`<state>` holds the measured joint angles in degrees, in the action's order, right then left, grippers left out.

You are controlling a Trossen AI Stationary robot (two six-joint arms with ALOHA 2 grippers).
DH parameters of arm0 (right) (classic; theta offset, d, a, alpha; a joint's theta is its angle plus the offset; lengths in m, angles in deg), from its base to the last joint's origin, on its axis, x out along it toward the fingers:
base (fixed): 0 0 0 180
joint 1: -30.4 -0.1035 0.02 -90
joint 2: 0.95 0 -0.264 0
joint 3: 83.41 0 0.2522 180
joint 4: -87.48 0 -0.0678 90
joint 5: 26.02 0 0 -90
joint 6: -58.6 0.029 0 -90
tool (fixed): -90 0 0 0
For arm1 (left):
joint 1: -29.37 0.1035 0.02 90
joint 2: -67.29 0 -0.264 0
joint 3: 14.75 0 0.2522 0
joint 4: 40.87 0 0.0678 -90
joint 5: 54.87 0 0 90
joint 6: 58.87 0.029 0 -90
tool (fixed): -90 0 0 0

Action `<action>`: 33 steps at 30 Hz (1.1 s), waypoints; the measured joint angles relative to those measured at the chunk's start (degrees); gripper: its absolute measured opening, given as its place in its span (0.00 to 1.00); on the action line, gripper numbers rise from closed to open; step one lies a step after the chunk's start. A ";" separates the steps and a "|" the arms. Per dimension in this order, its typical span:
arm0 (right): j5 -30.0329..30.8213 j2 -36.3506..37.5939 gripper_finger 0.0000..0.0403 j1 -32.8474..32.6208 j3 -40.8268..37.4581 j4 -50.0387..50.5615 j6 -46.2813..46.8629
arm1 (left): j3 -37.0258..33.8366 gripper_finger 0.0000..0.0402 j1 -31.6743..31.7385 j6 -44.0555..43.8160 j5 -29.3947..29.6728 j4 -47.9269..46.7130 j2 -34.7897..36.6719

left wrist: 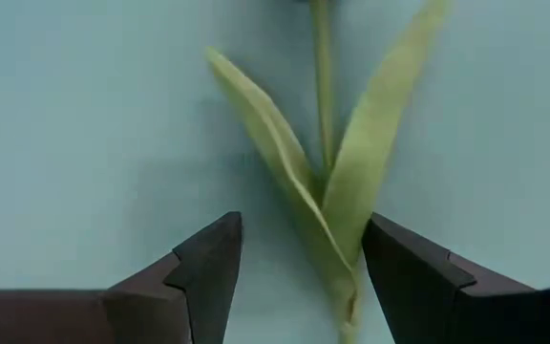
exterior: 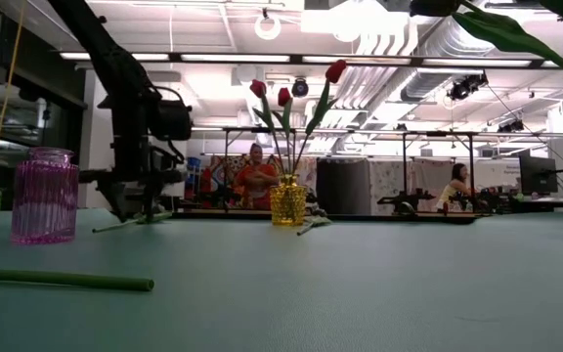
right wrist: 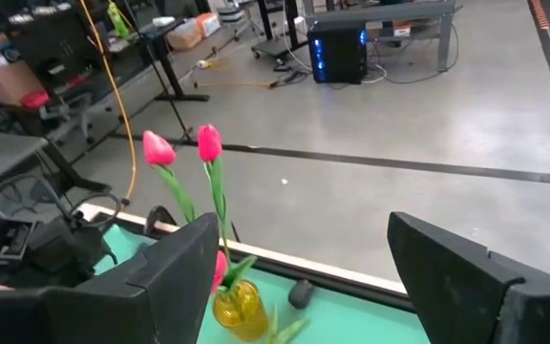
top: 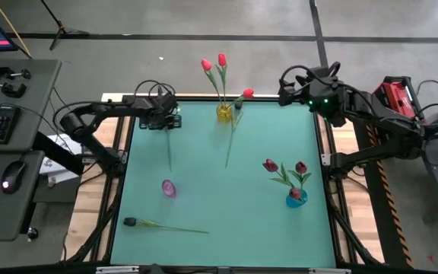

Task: Sort flowers into vase by color
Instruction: Put the top left black tulip into the violet vase

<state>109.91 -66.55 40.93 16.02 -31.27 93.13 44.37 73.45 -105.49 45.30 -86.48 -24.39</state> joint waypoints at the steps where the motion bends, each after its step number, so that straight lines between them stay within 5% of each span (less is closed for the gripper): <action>1: -0.02 0.00 0.73 0.00 0.00 0.49 0.00 | 0.15 0.51 -0.09 -0.30 0.11 0.13 -0.70; 6: -0.02 0.00 0.73 0.00 0.00 1.63 -0.01 | 0.42 0.42 -1.10 -0.76 0.97 -0.31 -3.65; 13: 0.39 0.00 0.73 0.00 0.00 1.76 -0.03 | 0.04 0.04 -3.00 -1.59 0.52 -0.12 -1.13; 24: 0.44 0.00 0.73 0.00 0.00 4.39 -5.74 | 0.11 0.00 -4.34 3.93 2.49 4.95 21.07; 33: 0.66 0.00 0.73 0.00 0.00 12.85 -7.65 | 0.16 0.00 -13.57 10.65 3.38 16.95 39.25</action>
<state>110.56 -66.55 40.93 16.02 -18.43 85.47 44.53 59.88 -94.84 48.68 -69.53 14.86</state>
